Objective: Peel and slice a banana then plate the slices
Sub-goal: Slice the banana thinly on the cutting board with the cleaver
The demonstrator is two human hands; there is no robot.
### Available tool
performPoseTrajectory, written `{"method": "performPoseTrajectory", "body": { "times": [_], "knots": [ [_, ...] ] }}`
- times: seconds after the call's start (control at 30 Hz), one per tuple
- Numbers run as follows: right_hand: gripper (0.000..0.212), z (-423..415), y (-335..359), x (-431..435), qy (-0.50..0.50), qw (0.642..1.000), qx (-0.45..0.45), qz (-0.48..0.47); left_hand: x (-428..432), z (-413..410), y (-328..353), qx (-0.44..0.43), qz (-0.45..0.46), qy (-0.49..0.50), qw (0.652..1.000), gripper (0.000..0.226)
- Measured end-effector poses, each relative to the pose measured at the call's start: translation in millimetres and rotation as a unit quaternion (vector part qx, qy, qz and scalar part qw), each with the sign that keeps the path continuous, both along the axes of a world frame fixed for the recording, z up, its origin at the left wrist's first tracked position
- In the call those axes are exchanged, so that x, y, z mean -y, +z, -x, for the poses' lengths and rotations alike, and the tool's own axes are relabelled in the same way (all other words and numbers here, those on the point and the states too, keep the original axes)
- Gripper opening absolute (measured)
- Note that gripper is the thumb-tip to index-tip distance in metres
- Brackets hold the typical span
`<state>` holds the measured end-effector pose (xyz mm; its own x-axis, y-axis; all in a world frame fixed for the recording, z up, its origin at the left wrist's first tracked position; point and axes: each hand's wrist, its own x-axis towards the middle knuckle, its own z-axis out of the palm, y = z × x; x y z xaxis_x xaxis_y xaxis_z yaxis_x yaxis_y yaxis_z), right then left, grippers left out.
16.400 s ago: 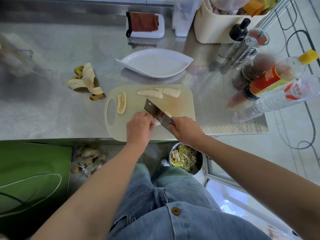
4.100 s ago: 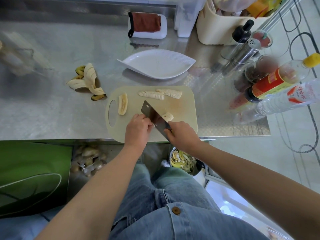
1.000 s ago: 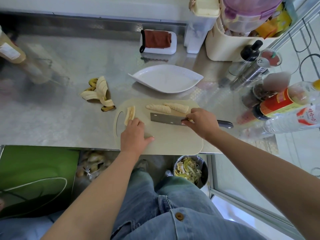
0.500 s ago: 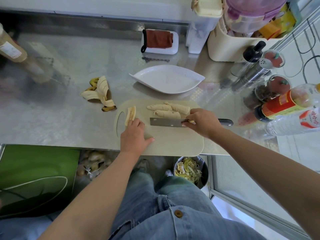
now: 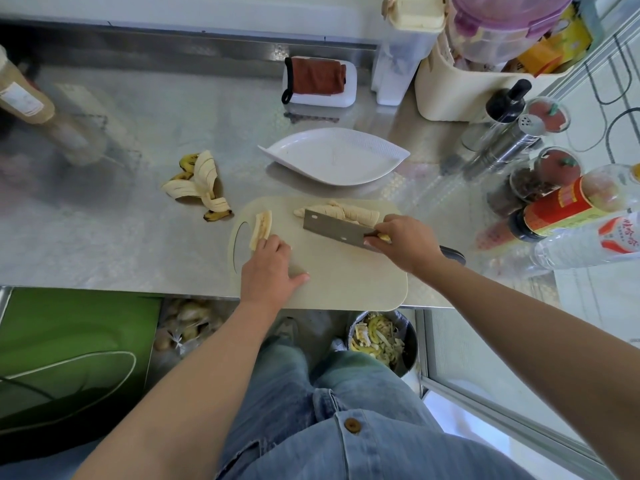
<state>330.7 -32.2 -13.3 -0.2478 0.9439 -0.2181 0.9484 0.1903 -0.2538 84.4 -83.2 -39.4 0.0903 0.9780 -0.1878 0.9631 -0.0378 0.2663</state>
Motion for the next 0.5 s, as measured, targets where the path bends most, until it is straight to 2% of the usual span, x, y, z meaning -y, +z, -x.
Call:
{"method": "performPoseTrajectory", "body": {
  "times": [0.1, 0.23, 0.3, 0.4, 0.5],
  "knots": [
    [0.031, 0, -1, 3, -0.021, 1.000, -0.013, -0.007, -3, 4, 0, 0.008, -0.007, -0.017, 1.000, 0.052],
    [0.032, -2, -2, 6, -0.018, 0.998, -0.056, 0.000, -14, 15, 7, 0.033, -0.130, -0.034, 0.990, 0.021],
    [0.032, -3, -3, 9, -0.021, 0.997, -0.072, 0.013, -22, 14, 10, 0.024, -0.150, 0.033, 0.988, 0.030],
    [0.034, -4, -4, 13, -0.048, 0.993, -0.105, 0.038, -32, 11, 7, 0.012, -0.068, 0.167, 0.983, 0.058],
    [0.032, -3, -4, 16, -0.067, 0.988, -0.130, 0.054, -36, 11, 1, 0.064, -0.036, 0.203, 0.977, 0.051]
  ]
}}
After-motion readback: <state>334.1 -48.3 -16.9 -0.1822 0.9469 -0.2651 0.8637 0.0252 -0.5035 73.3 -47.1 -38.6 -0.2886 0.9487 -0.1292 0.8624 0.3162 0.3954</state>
